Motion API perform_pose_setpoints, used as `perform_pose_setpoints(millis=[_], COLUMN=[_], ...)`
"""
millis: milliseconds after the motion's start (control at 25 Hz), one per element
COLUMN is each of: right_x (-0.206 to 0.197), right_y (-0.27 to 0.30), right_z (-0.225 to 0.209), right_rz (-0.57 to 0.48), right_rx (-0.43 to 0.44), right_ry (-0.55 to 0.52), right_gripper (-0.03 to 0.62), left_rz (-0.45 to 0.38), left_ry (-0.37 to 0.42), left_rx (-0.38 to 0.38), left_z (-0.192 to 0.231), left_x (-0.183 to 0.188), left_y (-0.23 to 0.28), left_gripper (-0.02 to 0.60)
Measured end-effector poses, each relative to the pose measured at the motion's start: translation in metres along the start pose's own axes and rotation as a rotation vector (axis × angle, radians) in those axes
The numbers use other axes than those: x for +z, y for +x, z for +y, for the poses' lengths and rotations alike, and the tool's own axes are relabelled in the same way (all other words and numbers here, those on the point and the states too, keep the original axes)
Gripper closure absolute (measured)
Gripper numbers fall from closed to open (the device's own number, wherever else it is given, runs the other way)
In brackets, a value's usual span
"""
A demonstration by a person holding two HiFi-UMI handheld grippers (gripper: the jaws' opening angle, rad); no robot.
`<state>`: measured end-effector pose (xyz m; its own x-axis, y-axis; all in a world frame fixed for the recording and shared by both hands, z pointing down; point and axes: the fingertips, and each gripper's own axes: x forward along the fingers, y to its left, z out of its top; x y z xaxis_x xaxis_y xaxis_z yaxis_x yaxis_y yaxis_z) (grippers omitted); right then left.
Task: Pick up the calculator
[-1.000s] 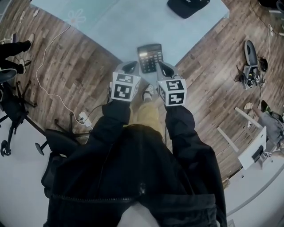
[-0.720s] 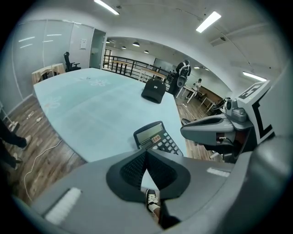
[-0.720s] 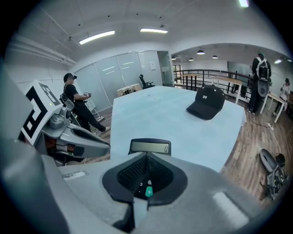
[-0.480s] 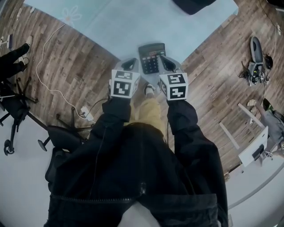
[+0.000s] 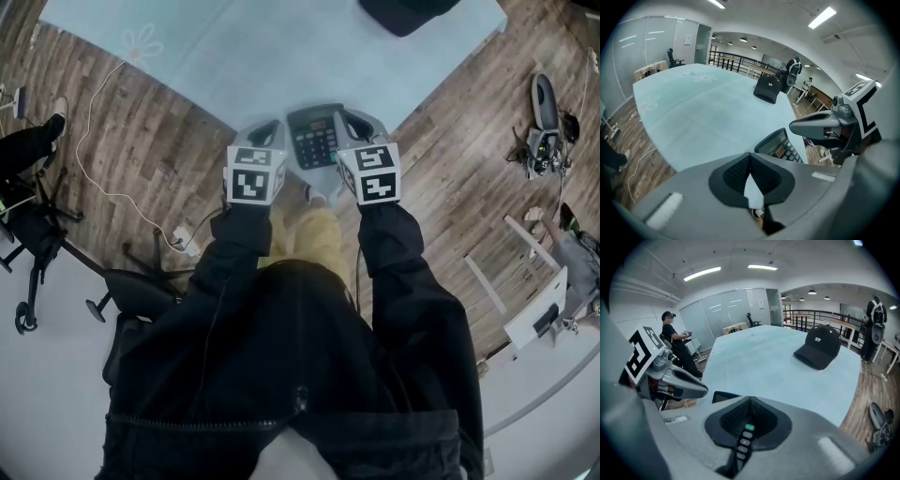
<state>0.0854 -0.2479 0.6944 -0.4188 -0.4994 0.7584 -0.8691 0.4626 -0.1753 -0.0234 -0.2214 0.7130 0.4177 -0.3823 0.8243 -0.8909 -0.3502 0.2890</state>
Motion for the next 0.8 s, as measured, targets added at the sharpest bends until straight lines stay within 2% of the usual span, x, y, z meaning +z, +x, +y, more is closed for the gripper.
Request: perform_pose_setpoints(millis=[200, 280, 320, 400, 680, 800], right_x=[0.013, 0.02, 0.023, 0.028, 0.026, 0.016], right_y=[0.009, 0.013, 0.016, 0.023, 0.039, 0.039], right_z=[-0.003, 0.003, 0.007, 0.016, 0.044, 0.053], right_rz=[-0.003, -0.002, 0.005, 0.025, 0.151, 0.239], right_rx=[0.048, 0.093, 0.122, 0.184, 0.368, 0.474], right_ry=[-0.072, -0.118, -0.146, -0.207, -0.367, -0.453], right_gripper=[0.592, 0.588, 0.557, 0.543, 0.489, 0.466], left_rz=[0.007, 0.008, 0.006, -0.002, 0.005, -0.003], left_ry=[-0.014, -0.019, -0.022, -0.028, -0.048, -0.042], left_rx=[0.002, 0.005, 0.005, 0.006, 0.013, 0.009], left_z=[0.004, 0.007, 0.008, 0.009, 0.017, 0.019], left_x=[0.004, 0.006, 0.008, 0.013, 0.014, 0.018], left_y=[0.005, 0.006, 0.007, 0.007, 0.006, 0.004], left_gripper=[0.578, 0.578, 0.578, 0.578, 0.578, 0.578])
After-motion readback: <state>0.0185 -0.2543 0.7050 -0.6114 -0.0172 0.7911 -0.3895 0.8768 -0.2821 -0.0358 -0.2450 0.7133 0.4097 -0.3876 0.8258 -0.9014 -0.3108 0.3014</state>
